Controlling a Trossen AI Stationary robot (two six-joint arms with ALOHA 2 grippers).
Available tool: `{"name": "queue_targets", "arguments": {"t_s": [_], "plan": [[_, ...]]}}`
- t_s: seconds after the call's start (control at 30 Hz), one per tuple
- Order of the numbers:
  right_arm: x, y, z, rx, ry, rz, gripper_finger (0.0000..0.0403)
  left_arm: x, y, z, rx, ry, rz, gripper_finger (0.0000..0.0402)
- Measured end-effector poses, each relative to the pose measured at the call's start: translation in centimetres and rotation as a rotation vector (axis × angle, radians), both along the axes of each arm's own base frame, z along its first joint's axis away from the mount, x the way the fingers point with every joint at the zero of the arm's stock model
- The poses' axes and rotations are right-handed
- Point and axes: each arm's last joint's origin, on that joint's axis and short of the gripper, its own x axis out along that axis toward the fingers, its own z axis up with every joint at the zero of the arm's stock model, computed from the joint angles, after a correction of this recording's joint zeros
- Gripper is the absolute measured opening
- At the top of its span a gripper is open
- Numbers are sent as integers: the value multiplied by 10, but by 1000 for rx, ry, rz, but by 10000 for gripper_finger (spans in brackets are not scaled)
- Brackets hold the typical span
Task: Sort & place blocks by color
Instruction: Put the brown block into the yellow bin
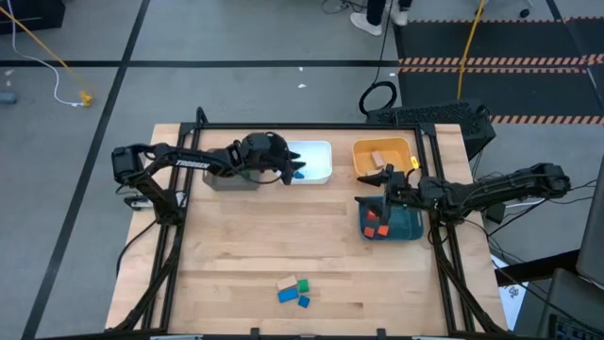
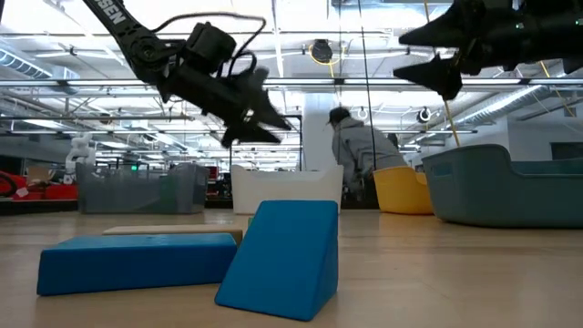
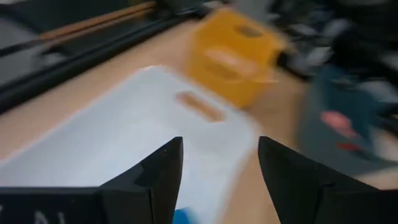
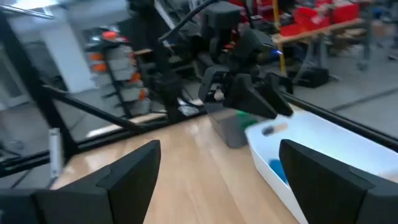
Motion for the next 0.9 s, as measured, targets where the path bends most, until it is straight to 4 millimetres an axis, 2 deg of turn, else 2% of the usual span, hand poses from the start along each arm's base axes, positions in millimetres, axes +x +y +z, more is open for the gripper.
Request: {"name": "queue_targets", "arguments": {"t_s": [0.13, 0.27, 0.43, 0.53, 0.7, 0.9], "plan": [[0, 2, 6, -9, -57, 73, 318, 10, -26, 3, -38, -35, -147, 192], [1, 2, 9, -13, -65, 73, 318, 17, -67, -2, -66, 19, -274, 180], [5, 4, 25, -34, -89, 125, 318, 19, -110, -6, -96, 62, -399, 177], [5, 7, 30, -36, -95, 170, 318, 15, -133, -13, -129, 153, -462, 177], [9, 16, 25, -25, -62, 209, 318, 2, -173, -27, -208, 332, -511, 177], [18, 26, 18, 2, -52, 256, 318, -10, -213, -30, -273, 384, -497, 177]]}}
